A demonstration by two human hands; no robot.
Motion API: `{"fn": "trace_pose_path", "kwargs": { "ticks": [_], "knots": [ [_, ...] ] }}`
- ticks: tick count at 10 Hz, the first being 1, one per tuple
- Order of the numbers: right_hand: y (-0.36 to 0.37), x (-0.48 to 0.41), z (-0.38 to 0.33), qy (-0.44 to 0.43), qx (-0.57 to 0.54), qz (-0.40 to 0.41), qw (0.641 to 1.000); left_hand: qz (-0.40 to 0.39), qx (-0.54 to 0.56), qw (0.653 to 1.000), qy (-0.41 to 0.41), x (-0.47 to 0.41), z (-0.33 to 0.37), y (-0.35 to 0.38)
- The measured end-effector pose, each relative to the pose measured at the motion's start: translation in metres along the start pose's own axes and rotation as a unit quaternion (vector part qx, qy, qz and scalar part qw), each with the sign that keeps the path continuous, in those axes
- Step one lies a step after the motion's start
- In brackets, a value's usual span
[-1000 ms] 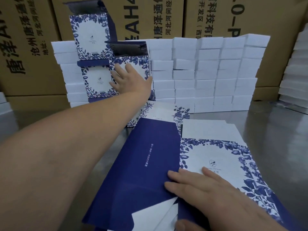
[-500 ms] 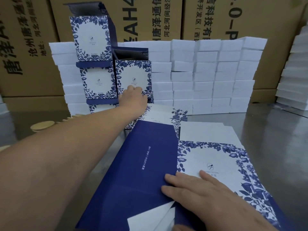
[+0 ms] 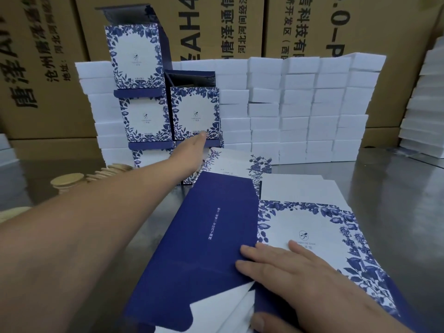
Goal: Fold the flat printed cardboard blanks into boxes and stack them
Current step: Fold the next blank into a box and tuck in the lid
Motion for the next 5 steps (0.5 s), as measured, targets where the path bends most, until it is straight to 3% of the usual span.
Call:
{"fn": "trace_pose_path", "kwargs": {
  "ticks": [1, 2, 3, 4, 5],
  "knots": [
    [-0.014, 0.005, -0.006, 0.002, -0.03, -0.092, 0.995, 0.097, 0.125, 0.987, 0.004, 0.024, -0.009, -0.002],
    [-0.009, 0.01, -0.001, -0.054, -0.113, -0.065, 0.99, 0.144, 0.216, 0.966, -0.017, 0.052, -0.02, -0.002],
    [-0.019, 0.015, 0.002, -0.013, -0.254, 0.058, 0.965, 0.118, 0.297, 0.945, -0.072, 0.091, -0.041, 0.001],
    [-0.035, 0.021, 0.007, -0.038, -0.513, 0.26, 0.817, 0.067, 0.391, 0.909, -0.129, 0.129, -0.062, 0.009],
    [-0.042, 0.022, 0.028, -0.026, -0.6, 0.338, 0.725, 0.043, 0.442, 0.887, -0.127, 0.15, -0.064, 0.005]
  ]
}}
Point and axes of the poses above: each hand's wrist, its own x-axis away from the middle knuckle, its own y-axis out of the palm, z = x × y, the point moved 1 cm from there along -x, towards the middle knuckle, and after that the axes turned 8 degrees about -z, right-handed, at the moved point
